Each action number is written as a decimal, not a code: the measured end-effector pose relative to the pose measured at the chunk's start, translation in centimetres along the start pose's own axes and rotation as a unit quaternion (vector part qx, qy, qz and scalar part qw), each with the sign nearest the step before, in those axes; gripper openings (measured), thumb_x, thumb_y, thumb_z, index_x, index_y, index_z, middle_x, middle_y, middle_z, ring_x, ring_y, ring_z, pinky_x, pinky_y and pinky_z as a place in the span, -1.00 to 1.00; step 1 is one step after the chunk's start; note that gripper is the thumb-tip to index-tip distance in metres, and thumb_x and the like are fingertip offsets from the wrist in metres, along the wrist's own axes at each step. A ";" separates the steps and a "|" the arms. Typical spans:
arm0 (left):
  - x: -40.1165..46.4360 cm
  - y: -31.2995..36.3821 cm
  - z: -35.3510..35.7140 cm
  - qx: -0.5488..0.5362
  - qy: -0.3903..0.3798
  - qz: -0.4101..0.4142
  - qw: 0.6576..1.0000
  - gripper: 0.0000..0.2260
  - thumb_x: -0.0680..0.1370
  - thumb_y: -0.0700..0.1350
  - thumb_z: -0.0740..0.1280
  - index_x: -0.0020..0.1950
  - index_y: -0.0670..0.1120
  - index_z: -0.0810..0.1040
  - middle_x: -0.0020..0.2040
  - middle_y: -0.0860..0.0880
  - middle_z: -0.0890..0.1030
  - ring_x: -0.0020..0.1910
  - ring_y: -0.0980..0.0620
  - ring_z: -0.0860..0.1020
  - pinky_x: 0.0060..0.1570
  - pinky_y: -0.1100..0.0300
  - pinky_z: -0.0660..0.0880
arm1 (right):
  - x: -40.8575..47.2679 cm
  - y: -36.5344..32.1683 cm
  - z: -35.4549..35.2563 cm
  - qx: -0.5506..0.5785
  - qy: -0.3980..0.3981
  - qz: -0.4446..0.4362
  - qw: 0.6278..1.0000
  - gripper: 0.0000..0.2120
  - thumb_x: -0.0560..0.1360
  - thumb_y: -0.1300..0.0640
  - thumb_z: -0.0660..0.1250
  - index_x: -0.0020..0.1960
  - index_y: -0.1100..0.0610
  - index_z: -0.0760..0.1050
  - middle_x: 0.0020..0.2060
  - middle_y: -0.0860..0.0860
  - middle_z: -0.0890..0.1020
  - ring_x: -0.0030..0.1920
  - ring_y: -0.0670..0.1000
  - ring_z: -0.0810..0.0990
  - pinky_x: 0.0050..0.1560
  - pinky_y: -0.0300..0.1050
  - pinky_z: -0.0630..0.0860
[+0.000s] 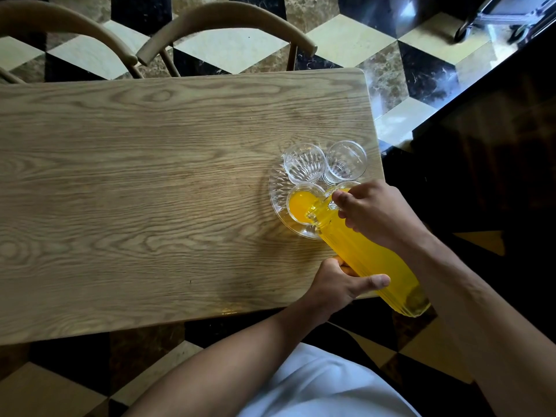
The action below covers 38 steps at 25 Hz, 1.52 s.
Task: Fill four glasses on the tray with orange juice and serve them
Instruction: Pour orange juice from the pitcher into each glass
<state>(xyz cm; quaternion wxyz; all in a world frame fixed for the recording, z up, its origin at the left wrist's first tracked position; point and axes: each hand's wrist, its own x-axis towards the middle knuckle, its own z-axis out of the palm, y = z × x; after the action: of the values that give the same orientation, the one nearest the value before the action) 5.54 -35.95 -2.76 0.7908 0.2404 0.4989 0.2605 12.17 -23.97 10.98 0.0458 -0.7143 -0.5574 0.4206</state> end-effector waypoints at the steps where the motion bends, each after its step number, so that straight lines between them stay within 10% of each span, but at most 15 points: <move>1: 0.0 -0.1 -0.1 0.000 -0.003 -0.001 1.000 -0.62 0.40 -0.12 0.66 0.16 -0.15 0.66 0.11 -0.19 0.76 0.14 -0.21 0.73 0.26 -0.10 0.64 | -0.1 0.0 0.0 0.000 0.000 0.000 1.000 -0.56 0.62 -0.09 0.30 -0.30 0.16 0.61 -0.38 0.04 0.68 -0.28 0.12 0.70 -0.12 0.14 0.67; 33: 2.7 1.6 5.8 0.115 0.107 0.047 0.986 -0.31 0.16 0.16 0.72 0.18 -0.08 0.64 0.03 -0.02 0.79 0.02 0.00 0.76 0.11 -0.02 0.70 | -0.9 6.4 -7.5 0.143 0.000 -0.091 0.986 -0.61 0.63 -0.01 0.31 -0.29 0.17 0.60 -0.56 -0.09 0.58 -0.57 -0.20 0.47 -0.43 -0.23 0.36; 38: 3.9 2.0 10.8 0.094 0.197 0.064 0.974 -0.56 0.25 0.06 0.74 -0.11 -0.08 0.59 -0.32 0.10 0.73 -0.31 0.16 0.69 -0.29 0.30 0.58 | 1.0 8.2 -10.5 0.077 -0.044 -0.151 0.985 -0.56 0.62 -0.08 0.30 -0.33 0.13 0.60 -0.55 -0.07 0.60 -0.49 -0.12 0.54 -0.38 -0.19 0.40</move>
<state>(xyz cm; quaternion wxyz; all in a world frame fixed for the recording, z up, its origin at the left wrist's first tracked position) 16.46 -33.24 0.09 0.6328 0.2890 0.6507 0.3044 25.21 -22.01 12.80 0.1387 -0.5973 -0.6260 0.4818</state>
